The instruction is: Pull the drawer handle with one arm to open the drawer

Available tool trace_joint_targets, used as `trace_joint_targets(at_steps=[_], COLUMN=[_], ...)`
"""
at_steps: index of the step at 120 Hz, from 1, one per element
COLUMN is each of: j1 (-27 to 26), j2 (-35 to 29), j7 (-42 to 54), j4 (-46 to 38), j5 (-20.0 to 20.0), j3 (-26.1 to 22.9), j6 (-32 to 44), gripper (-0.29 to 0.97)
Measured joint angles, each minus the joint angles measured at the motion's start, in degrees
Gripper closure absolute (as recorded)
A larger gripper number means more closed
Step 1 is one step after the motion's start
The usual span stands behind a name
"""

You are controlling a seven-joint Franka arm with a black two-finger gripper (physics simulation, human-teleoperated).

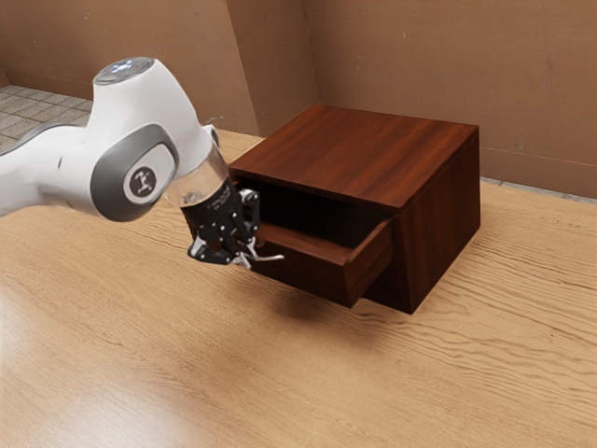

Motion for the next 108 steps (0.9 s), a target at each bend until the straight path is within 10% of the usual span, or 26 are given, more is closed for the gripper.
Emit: trace_joint_targets(at_steps=[108], j1=[0.50], j2=[-6.79], j7=[-1.61], j4=[-7.58], j5=[0.18], j3=[0.09], j6=[-0.08], gripper=[0.70])
